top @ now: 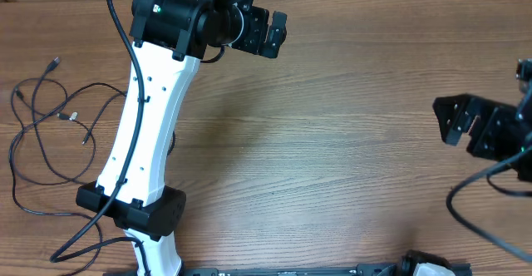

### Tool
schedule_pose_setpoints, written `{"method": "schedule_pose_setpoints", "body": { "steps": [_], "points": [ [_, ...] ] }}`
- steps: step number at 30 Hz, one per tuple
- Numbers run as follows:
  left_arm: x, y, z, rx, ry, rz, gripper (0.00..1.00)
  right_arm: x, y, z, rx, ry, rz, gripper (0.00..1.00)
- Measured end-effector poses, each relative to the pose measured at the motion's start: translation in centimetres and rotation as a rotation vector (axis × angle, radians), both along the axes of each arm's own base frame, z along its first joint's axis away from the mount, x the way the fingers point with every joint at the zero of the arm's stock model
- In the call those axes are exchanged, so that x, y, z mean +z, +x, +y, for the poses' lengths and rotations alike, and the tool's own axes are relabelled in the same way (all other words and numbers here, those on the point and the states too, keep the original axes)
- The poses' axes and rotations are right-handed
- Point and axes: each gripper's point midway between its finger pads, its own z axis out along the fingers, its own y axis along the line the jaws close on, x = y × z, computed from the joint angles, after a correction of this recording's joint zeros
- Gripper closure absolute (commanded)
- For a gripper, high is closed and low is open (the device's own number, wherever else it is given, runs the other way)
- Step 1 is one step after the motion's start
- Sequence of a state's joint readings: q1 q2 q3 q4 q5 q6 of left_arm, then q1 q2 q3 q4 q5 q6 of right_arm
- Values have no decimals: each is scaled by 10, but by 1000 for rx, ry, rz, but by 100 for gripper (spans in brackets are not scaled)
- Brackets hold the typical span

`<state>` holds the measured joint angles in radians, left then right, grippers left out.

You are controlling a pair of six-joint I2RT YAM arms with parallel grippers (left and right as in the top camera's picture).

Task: Untangle cables

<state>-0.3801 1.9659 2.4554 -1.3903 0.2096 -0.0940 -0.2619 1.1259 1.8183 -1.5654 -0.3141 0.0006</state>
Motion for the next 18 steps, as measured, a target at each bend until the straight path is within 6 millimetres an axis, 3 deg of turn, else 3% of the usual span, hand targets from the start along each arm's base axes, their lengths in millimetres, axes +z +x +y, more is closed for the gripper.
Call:
{"method": "schedule_pose_setpoints", "body": {
  "steps": [6,18],
  "points": [
    [0,0,0,0,0,0,0,1,-6,2,-57,58,9,0],
    [0,0,0,0,0,0,0,-6,1,0,-107,115,56,0]
  ]
}}
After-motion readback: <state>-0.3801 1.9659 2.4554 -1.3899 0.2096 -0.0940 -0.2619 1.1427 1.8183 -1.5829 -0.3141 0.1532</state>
